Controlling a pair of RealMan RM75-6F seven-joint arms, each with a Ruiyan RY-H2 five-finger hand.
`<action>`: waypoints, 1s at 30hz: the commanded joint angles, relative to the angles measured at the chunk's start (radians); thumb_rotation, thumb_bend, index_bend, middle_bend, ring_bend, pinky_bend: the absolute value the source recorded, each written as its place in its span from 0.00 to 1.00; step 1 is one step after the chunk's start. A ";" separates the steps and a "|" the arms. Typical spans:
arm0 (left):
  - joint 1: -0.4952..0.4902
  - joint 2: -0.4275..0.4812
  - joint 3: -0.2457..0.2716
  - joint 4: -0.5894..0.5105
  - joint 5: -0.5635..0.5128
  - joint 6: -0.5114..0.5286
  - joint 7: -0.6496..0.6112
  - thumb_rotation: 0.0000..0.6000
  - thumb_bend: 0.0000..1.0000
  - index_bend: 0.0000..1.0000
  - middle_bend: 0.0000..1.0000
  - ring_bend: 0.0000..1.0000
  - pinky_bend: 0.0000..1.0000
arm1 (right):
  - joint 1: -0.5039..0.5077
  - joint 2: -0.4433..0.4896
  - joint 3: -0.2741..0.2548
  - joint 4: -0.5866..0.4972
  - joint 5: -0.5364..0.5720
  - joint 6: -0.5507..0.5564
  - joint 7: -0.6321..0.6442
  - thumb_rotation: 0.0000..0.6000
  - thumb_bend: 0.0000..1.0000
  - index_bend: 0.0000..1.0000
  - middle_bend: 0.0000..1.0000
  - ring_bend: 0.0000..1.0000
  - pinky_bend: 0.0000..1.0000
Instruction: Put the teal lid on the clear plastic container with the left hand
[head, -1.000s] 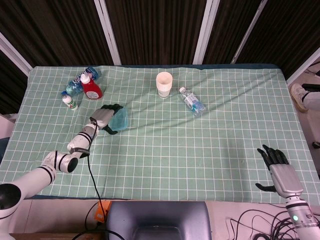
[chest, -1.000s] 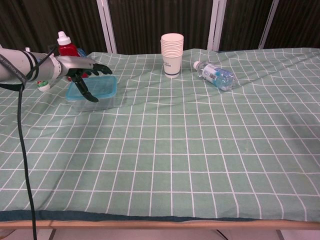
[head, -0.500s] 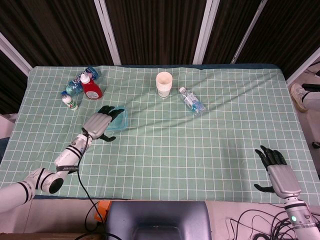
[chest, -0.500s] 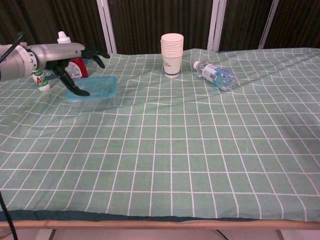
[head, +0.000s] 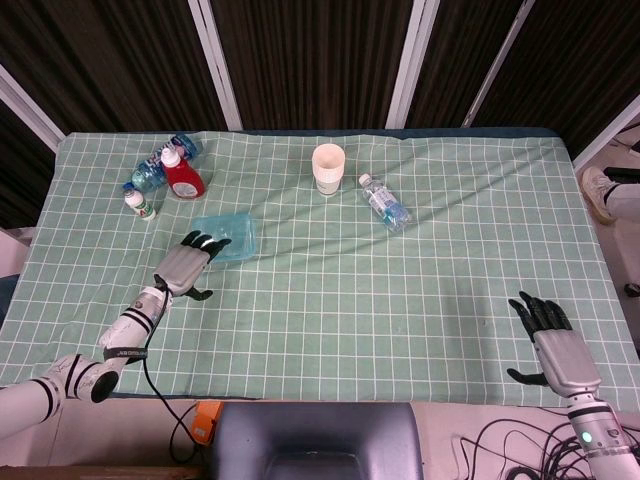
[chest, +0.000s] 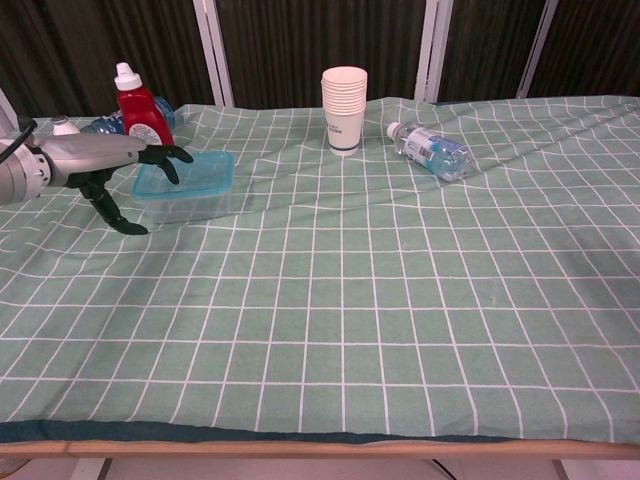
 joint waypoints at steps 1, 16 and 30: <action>0.002 0.001 0.001 0.000 -0.003 -0.003 0.004 1.00 0.21 0.00 0.20 0.09 0.04 | 0.001 -0.001 0.000 0.000 0.000 -0.001 -0.002 1.00 0.13 0.00 0.00 0.00 0.00; 0.004 0.002 0.003 0.008 -0.027 -0.037 0.023 1.00 0.21 0.00 0.23 0.12 0.04 | 0.003 -0.005 0.000 0.000 0.005 -0.006 -0.013 1.00 0.13 0.00 0.00 0.00 0.00; 0.000 -0.021 0.008 0.041 -0.035 -0.074 0.018 1.00 0.22 0.00 0.25 0.14 0.04 | 0.003 -0.005 -0.001 0.001 0.005 -0.006 -0.014 1.00 0.13 0.00 0.00 0.00 0.00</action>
